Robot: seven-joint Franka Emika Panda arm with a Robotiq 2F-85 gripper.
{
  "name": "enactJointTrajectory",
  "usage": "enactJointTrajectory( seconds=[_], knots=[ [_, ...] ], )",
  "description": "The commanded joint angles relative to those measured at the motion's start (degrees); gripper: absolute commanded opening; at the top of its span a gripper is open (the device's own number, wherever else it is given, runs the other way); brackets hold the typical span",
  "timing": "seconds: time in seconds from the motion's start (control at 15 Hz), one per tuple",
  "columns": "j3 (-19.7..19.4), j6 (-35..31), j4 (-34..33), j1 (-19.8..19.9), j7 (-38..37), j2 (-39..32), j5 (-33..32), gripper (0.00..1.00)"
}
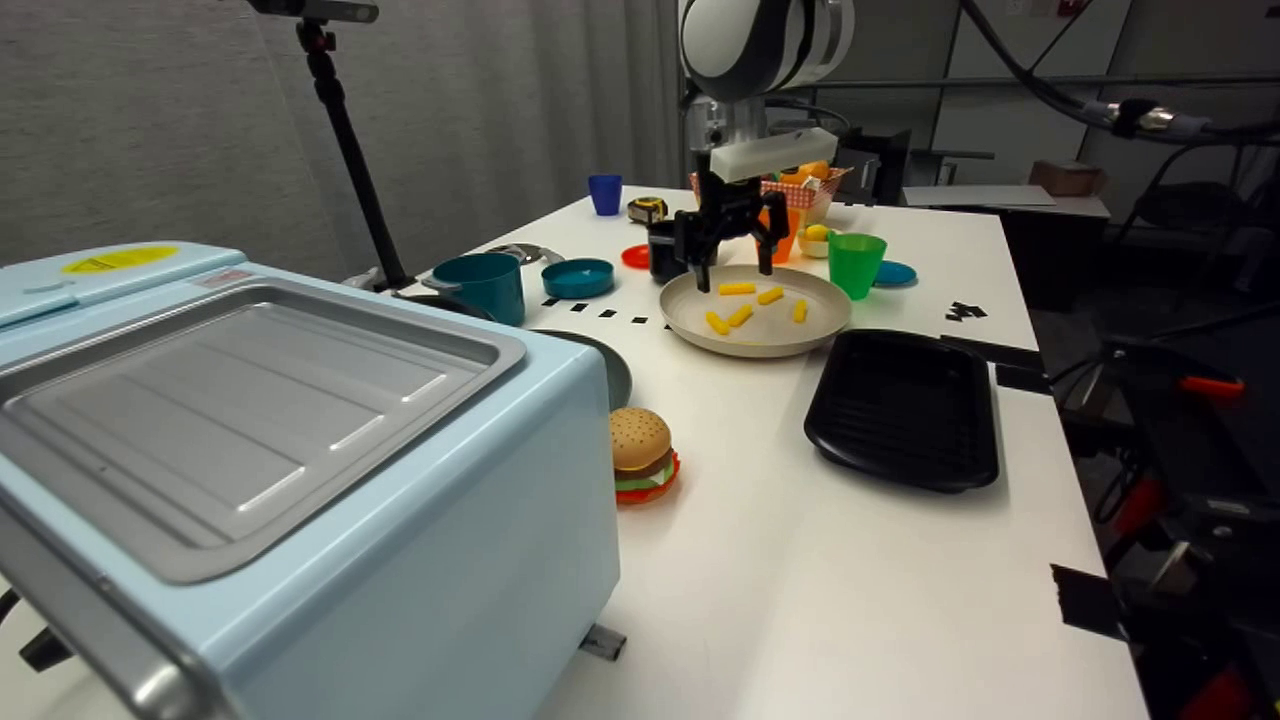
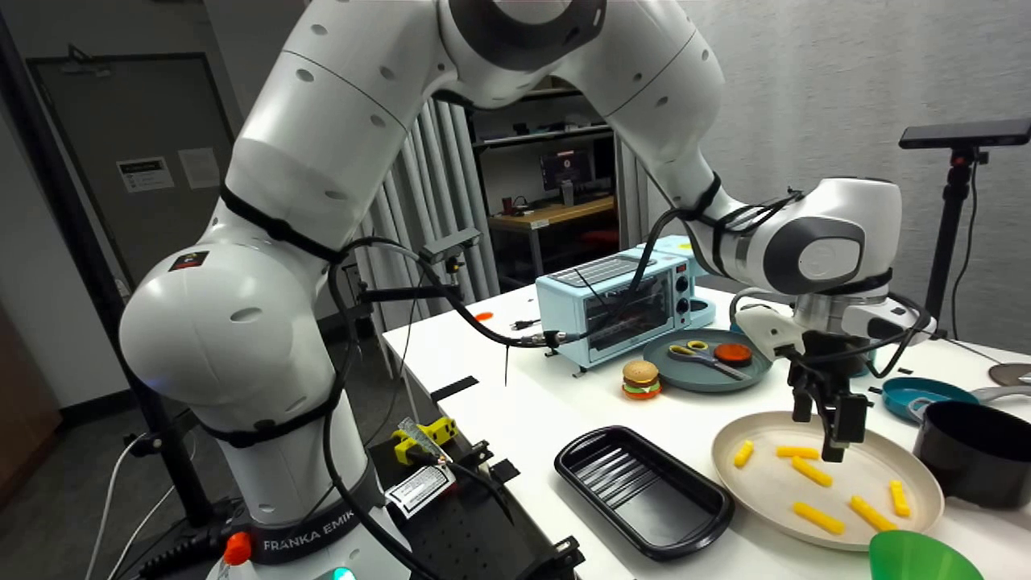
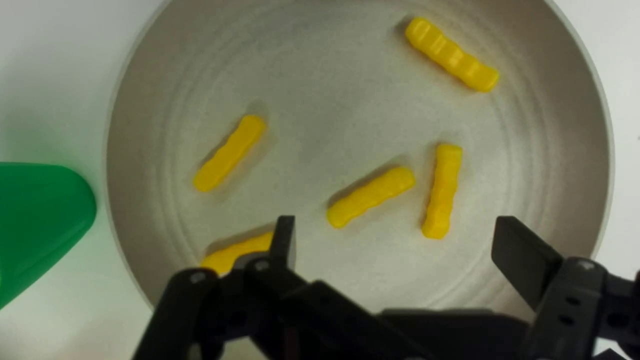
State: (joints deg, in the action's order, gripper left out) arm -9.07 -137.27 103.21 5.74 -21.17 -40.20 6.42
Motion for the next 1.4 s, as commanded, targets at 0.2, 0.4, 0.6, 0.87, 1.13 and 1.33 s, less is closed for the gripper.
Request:
enactJointTrajectory(
  seconds=[0.2,0.4,0.6,0.87,1.13,1.33],
  knots=[
    [-0.5,0.4,-0.5,-0.8,0.4,-0.8,-0.6,1.0],
    [-0.3,0.3,-0.4,-1.4,0.2,-1.4,-0.8,1.0],
    [-0.3,0.3,-0.8,-2.0,0.1,-2.3,-0.8,1.0],
    [-0.7,0.4,-1.9,-2.4,-0.3,-3.7,-0.9,1.0],
    [-1.0,0.5,-2.4,-2.3,-0.7,-4.9,-0.8,1.0],
    [-1.0,0.8,-3.3,-2.3,-0.8,-5.8,-0.6,1.0]
  ],
)
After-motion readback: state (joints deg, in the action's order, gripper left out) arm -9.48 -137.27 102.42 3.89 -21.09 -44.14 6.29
